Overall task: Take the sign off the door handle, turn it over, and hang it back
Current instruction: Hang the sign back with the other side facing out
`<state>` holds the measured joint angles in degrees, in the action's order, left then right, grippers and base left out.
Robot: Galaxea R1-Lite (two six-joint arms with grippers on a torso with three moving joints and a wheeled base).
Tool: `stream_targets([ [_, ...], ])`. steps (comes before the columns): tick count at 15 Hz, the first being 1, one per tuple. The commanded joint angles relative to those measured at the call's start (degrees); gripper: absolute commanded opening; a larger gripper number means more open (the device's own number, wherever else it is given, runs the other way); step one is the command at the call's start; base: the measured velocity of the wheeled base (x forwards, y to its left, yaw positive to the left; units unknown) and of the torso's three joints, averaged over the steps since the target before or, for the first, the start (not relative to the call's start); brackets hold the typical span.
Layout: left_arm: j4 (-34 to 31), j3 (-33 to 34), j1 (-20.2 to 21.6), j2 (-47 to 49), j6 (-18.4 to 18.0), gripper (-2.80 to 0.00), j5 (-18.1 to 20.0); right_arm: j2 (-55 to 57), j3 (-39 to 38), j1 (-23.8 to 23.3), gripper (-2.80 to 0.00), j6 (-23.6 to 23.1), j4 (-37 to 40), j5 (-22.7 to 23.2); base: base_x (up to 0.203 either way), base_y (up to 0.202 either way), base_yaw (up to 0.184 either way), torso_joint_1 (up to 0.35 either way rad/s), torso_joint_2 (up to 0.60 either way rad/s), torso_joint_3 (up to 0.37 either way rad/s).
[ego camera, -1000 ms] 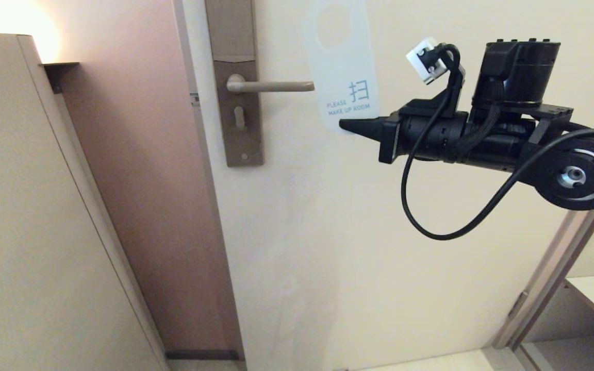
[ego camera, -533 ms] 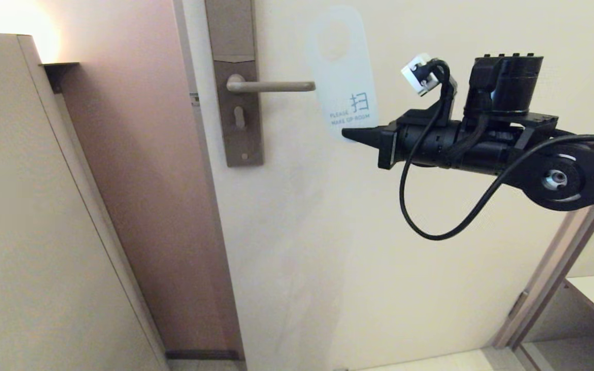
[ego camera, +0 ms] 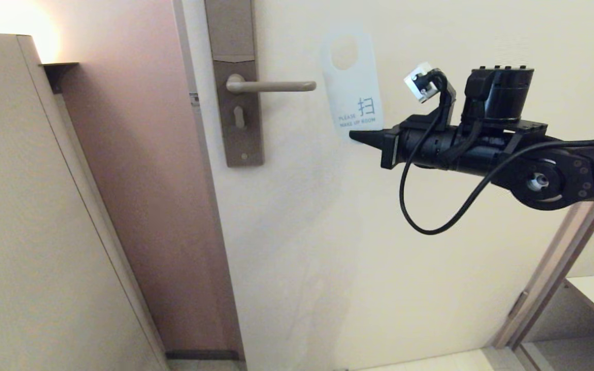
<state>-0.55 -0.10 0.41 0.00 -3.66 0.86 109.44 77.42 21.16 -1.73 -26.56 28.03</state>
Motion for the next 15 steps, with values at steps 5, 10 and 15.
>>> stream_targets([
  [5, 0.0, 0.0, 0.0, 0.1, 0.1, -2.8, 0.0, 2.5, 0.4, 0.0, -2.8, -0.1, -1.3, 0.3, 0.0, 0.0, 0.0, 0.0, 0.0, 0.0],
  [10, -0.1, 0.0, 0.0, 0.1, 0.1, -2.8, 0.0, 4.0, 1.3, 0.5, -2.8, -0.1, -1.8, 0.3, 0.0, 0.0, 0.0, 0.0, 0.0, 0.0],
  [15, -0.1, 0.0, 0.0, 0.1, 0.1, -2.8, 0.0, 5.4, 2.6, 1.8, -2.8, -0.2, -1.8, 0.3, 0.0, 0.0, 0.0, 0.0, 0.0, 0.0],
])
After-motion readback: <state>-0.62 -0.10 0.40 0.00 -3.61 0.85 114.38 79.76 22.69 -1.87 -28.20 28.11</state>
